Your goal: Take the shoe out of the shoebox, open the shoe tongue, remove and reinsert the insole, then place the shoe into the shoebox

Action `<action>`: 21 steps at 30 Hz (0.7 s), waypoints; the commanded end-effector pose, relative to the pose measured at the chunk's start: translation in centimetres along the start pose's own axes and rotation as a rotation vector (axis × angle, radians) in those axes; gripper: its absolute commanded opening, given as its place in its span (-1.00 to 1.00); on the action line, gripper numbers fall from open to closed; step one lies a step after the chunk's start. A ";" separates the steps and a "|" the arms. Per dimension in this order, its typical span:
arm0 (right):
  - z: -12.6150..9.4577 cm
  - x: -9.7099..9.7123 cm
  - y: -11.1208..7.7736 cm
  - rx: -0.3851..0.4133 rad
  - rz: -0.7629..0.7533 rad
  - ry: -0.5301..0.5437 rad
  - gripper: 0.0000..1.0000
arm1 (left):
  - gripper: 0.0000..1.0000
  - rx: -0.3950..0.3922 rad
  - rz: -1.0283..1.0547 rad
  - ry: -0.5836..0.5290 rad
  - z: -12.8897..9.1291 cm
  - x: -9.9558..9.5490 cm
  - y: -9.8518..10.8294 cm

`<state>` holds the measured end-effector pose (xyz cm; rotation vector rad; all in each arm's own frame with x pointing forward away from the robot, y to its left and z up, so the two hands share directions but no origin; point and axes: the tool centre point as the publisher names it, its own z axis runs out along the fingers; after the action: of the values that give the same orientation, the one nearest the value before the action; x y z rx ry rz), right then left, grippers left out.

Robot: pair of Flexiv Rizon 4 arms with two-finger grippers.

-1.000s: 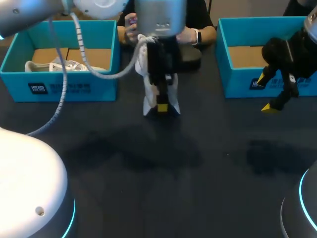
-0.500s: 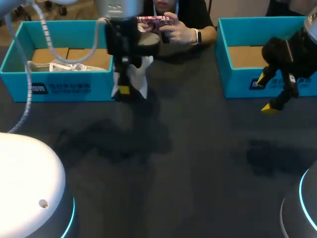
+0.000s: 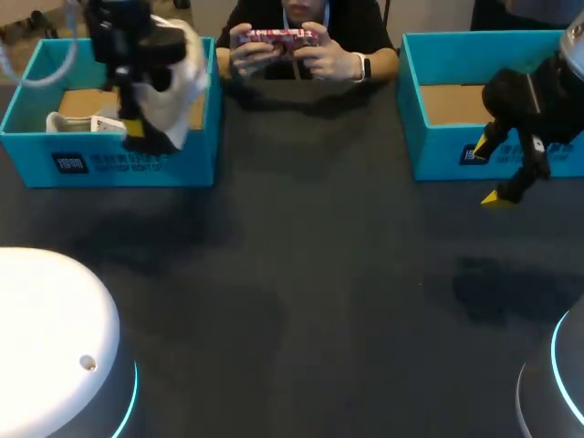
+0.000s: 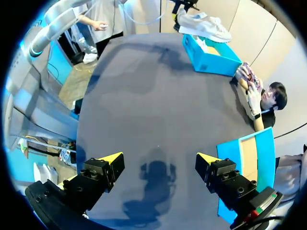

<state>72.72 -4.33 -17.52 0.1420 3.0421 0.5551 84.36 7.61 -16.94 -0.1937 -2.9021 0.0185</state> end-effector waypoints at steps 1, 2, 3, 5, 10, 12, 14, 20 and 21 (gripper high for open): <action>0.1 -0.1 0.0 0.002 0.000 0.001 1.00 | -1.00 0.095 0.007 -0.012 -0.1 -0.2 5.4; 0.1 -0.1 0.0 0.002 0.000 0.001 1.00 | -1.00 0.095 0.011 -0.007 -0.1 -0.3 6.3; 0.1 -0.1 0.0 0.002 0.000 0.001 1.00 | -1.00 0.086 0.000 -0.016 0.0 -0.4 7.0; 0.1 -0.1 0.0 0.002 0.000 0.001 1.00 | -1.00 0.079 0.002 -0.011 0.0 -0.5 8.4; 0.1 -0.1 0.0 0.002 0.000 0.001 1.00 | -1.00 0.080 -0.019 -0.022 -0.2 -1.0 11.1; 0.1 -0.1 0.0 0.002 0.000 0.001 1.00 | -1.00 0.093 -0.014 -0.013 -0.5 -1.4 12.4; 0.1 -0.1 0.0 0.002 0.000 0.001 1.00 | -1.00 0.078 -0.013 -0.020 -0.6 -1.8 13.8; 0.1 -0.1 0.0 0.002 0.000 0.001 1.00 | -1.00 0.095 -0.066 -0.070 -1.0 -3.5 17.2; 0.1 -0.1 0.0 0.002 0.000 0.001 1.00 | -1.00 0.093 -0.074 -0.074 -1.0 -3.8 17.7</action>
<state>72.72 -4.33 -17.52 0.1422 3.0420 0.5550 90.11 23.29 -17.23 -0.0888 -2.9681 0.0981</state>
